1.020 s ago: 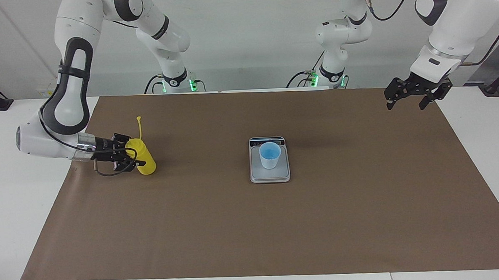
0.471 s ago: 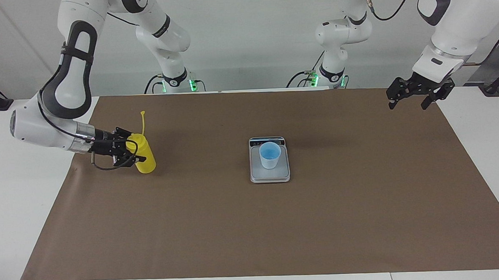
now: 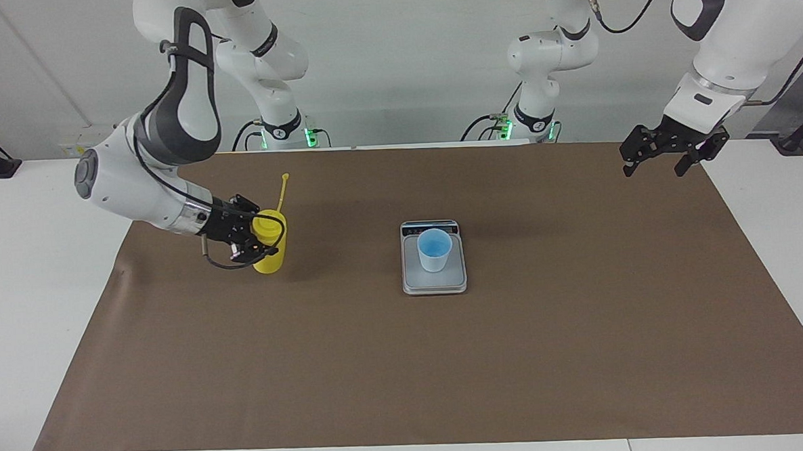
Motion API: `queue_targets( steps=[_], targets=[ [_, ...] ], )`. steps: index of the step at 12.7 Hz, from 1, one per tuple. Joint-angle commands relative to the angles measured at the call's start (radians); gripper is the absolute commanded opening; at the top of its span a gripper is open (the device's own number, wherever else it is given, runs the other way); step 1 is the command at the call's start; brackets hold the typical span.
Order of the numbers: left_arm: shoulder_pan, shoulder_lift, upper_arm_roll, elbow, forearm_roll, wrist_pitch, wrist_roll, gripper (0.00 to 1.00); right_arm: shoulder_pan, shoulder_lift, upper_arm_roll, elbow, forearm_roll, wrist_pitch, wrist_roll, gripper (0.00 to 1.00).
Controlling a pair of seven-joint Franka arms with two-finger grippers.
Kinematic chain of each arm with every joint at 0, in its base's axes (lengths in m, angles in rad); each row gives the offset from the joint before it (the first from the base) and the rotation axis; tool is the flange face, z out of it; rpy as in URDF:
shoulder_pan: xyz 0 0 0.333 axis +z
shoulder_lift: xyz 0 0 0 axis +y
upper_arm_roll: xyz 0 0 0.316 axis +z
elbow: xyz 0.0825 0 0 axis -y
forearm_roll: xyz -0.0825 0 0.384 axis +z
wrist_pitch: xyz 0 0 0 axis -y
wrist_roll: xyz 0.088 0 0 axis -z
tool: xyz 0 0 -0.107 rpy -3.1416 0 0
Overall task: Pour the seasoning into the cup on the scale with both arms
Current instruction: 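Lift the yellow bottle with the right gripper toward the scale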
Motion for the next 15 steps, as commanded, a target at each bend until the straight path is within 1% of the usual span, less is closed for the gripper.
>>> queue_targets(
  steps=[1, 3, 4, 6, 8, 10, 11, 12, 13, 15],
  targets=[
    [0.015, -0.007, -0.008, -0.010, -0.016, 0.007, -0.012, 1.00, 0.083, -0.014, 0.000, 0.006, -0.091, 0.055, 0.122, 0.04],
    [0.015, -0.008, -0.008, -0.012, -0.016, 0.009, -0.013, 1.00, 0.164, -0.012, 0.000, 0.006, -0.150, 0.104, 0.258, 0.04],
    [0.013, -0.010, -0.008, -0.016, -0.016, 0.010, -0.013, 1.00, 0.199, -0.012, 0.000, 0.006, -0.173, 0.125, 0.298, 0.04],
    [0.010, -0.013, -0.008, -0.018, -0.016, 0.012, -0.015, 1.00, 0.253, -0.012, 0.000, 0.013, -0.240, 0.145, 0.343, 0.01],
    [0.010, -0.013, -0.008, -0.018, -0.016, 0.013, -0.016, 1.00, 0.322, -0.006, 0.000, 0.029, -0.315, 0.176, 0.398, 0.01],
    [0.010, -0.013, -0.008, -0.018, -0.016, 0.013, -0.016, 1.00, 0.365, 0.011, 0.000, 0.075, -0.383, 0.176, 0.429, 0.01],
    [0.010, -0.013, -0.008, -0.018, -0.016, 0.013, -0.016, 1.00, 0.388, 0.015, 0.000, 0.089, -0.440, 0.194, 0.476, 0.01],
    [0.009, -0.013, -0.008, -0.018, -0.016, 0.012, -0.016, 1.00, 0.417, 0.023, 0.002, 0.095, -0.483, 0.254, 0.554, 0.01],
    [0.007, -0.013, -0.008, -0.016, -0.016, 0.012, -0.016, 1.00, 0.426, 0.032, 0.003, 0.107, -0.495, 0.297, 0.597, 0.01],
    [0.007, -0.013, -0.008, -0.016, -0.016, 0.012, -0.018, 1.00, 0.451, 0.069, 0.002, 0.159, -0.507, 0.299, 0.611, 0.01]
  ],
)
